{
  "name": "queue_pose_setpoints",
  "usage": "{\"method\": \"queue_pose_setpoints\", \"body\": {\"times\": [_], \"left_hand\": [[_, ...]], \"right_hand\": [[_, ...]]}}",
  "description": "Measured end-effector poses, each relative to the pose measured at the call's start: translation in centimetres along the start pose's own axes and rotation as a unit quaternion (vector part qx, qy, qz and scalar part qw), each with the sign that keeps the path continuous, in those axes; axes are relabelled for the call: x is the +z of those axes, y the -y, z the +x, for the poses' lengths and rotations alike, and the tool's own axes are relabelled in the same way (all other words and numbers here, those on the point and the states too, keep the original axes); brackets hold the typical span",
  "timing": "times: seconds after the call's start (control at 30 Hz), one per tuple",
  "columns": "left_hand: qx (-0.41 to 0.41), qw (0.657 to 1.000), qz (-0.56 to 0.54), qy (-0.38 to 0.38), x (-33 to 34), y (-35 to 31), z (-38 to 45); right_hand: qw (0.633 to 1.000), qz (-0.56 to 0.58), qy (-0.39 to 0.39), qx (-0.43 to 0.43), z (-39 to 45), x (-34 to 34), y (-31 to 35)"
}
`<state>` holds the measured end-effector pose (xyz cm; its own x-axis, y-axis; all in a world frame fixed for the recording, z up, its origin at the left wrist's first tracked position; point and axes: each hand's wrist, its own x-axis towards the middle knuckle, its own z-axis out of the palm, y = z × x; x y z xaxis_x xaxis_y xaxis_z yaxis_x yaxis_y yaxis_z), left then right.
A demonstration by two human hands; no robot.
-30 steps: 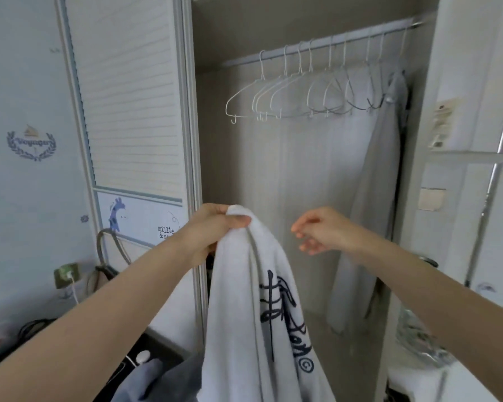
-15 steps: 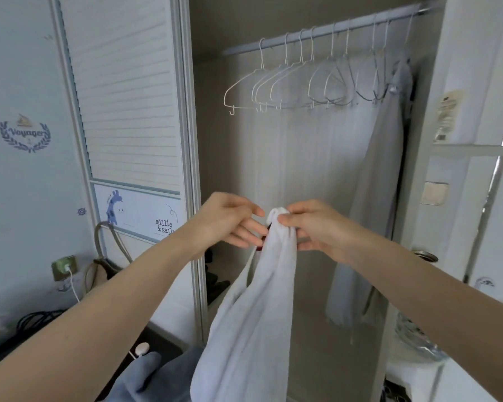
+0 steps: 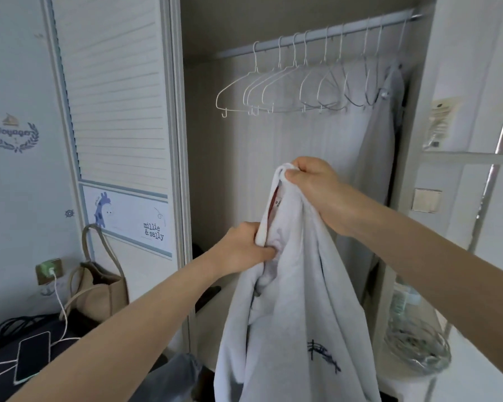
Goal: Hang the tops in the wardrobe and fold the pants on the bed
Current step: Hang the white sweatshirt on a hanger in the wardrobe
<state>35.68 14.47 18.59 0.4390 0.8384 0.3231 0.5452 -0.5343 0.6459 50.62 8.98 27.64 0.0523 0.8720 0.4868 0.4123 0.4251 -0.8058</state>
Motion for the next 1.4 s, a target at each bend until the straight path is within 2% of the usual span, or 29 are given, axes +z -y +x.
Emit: {"method": "queue_pose_setpoints", "body": {"times": [0.1, 0.17, 0.23, 0.27, 0.33, 0.4, 0.47, 0.5, 0.53, 0.6, 0.67, 0.73, 0.8, 0.83, 0.9, 0.93, 0.97, 1.13, 1.23, 1.33, 1.4], "left_hand": [[-0.022, 0.996, -0.066, 0.058, -0.7, 0.2, 1.5], [-0.039, 0.993, -0.096, 0.055, -1.4, 0.7, 2.3], [-0.06, 0.996, -0.053, 0.035, -2.0, 1.3, 3.3], [-0.065, 0.997, 0.013, 0.027, -2.3, 1.6, 3.9], [-0.063, 0.984, 0.164, -0.025, -3.4, 2.1, 5.2], [-0.027, 0.956, 0.246, -0.155, -5.2, 2.4, 6.2], [0.031, 0.917, 0.284, -0.279, -6.8, 2.1, 7.2], [0.036, 0.903, 0.294, -0.312, -7.4, 1.9, 7.8], [0.011, 0.9, 0.295, -0.32, -8.1, 1.7, 8.7], [-0.101, 0.914, 0.299, -0.255, -9.2, 1.4, 10.1], [-0.205, 0.942, 0.225, -0.14, -10.3, 1.3, 10.7], [-0.261, 0.962, 0.069, -0.046, -11.3, 1.6, 11.0], [-0.274, 0.955, -0.115, -0.021, -12.1, 2.6, 11.4], [-0.266, 0.937, -0.225, -0.03, -12.3, 3.2, 11.9], [-0.237, 0.86, -0.449, -0.05, -12.9, 3.7, 13.5], [-0.219, 0.825, -0.518, -0.055, -13.1, 3.6, 14.2], [-0.205, 0.814, -0.542, -0.048, -13.8, 3.4, 15.1], [-0.169, 0.864, -0.462, 0.11, -17.8, 4.2, 18.2], [-0.18, 0.89, -0.407, 0.095, -18.4, 6.6, 20.0], [-0.186, 0.884, -0.424, 0.064, -17.2, 9.3, 21.9], [-0.175, 0.881, -0.44, 0.018, -16.0, 10.5, 23.4]], "right_hand": [[0.999, 0.007, -0.029, 0.035, 0.7, -2.8, -0.6], [0.999, -0.004, -0.036, 0.037, 1.1, -4.5, -1.3], [0.999, -0.034, -0.011, 0.027, 1.1, -5.6, -2.0], [0.998, -0.061, 0.013, 0.017, 1.1, -5.9, -2.5], [0.979, -0.189, 0.07, -0.019, 1.0, -6.3, -3.6], [0.935, -0.337, 0.096, -0.056, 1.1, -6.5, -4.9], [0.918, -0.381, 0.067, -0.084, 1.9, -6.8, -5.7], [0.919, -0.381, 0.036, -0.098, 2.5, -7.1, -5.9], [0.919, -0.377, -0.003, -0.116, 3.2, -7.3, -5.9], [0.924, -0.345, -0.065, -0.148, 4.5, -7.6, -5.7], [0.938, -0.291, -0.085, -0.168, 5.4, -7.5, -5.7], [0.94, -0.277, -0.088, -0.176, 6.3, -7.1, -6.3], [0.927, -0.316, -0.099, -0.176, 7.6, -6.2, -7.4], [0.917, -0.342, -0.11, -0.172, 8.4, -5.9, -8.0], [0.902, -0.377, -0.14, -0.157, 10.1, -5.4, -8.7], [0.898, -0.384, -0.155, -0.15, 10.7, -5.4, -8.8], [0.892, -0.392, -0.175, -0.142, 11.6, -5.2, -8.6], [0.868, -0.431, -0.24, -0.059, 15.2, -5.0, -8.7], [0.891, -0.406, -0.203, 0.015, 16.4, -4.5, -9.8], [0.911, -0.383, -0.139, 0.07, 17.3, -3.3, -10.6], [0.922, -0.365, -0.094, 0.086, 17.9, -2.2, -11.0]]}}
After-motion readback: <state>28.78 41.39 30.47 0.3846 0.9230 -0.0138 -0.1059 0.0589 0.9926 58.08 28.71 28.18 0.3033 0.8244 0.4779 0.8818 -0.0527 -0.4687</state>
